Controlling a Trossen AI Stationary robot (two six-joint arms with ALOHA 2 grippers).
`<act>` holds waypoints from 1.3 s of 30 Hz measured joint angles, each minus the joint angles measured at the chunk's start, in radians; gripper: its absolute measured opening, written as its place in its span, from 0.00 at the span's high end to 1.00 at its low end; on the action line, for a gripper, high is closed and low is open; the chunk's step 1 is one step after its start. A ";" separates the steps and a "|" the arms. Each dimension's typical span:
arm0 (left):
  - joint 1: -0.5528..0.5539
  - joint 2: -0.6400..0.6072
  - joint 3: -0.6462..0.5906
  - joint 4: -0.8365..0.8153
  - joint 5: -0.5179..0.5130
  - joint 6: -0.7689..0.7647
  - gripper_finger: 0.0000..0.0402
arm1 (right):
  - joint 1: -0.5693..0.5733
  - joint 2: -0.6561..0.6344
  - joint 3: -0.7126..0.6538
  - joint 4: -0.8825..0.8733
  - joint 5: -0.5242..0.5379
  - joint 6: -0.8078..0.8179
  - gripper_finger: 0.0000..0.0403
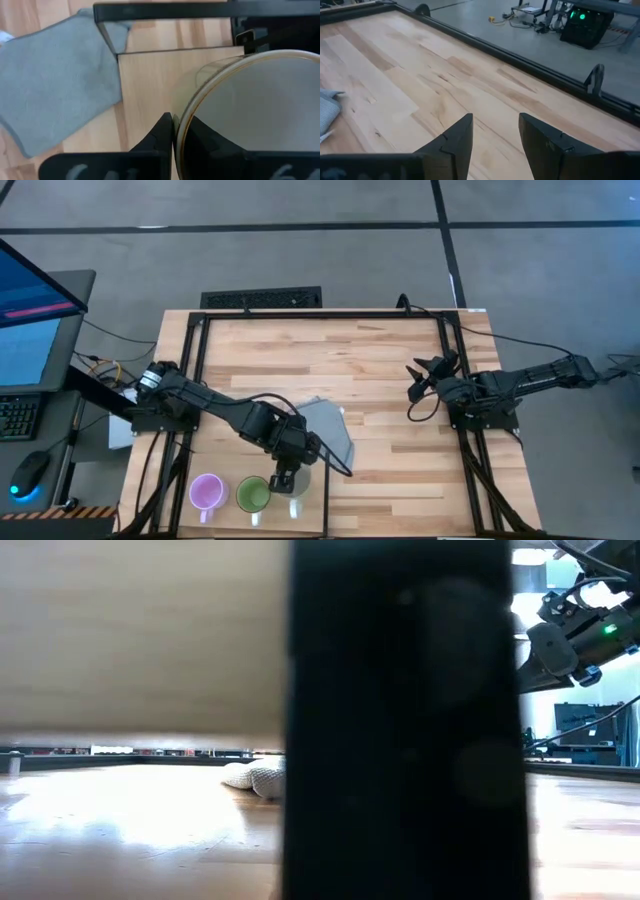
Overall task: Stack small to large cups/mugs on shelf
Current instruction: Put the white mug onto the shelf
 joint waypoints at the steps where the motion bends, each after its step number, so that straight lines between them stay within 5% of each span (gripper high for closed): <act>1: 0.000 0.000 0.000 0.007 0.001 0.000 0.97 | 0.000 0.000 0.000 0.001 0.001 -0.001 0.55; 39: -0.034 0.120 0.070 -0.022 -0.072 -0.018 0.97 | 0.000 -0.001 0.000 -0.060 0.069 -0.026 0.55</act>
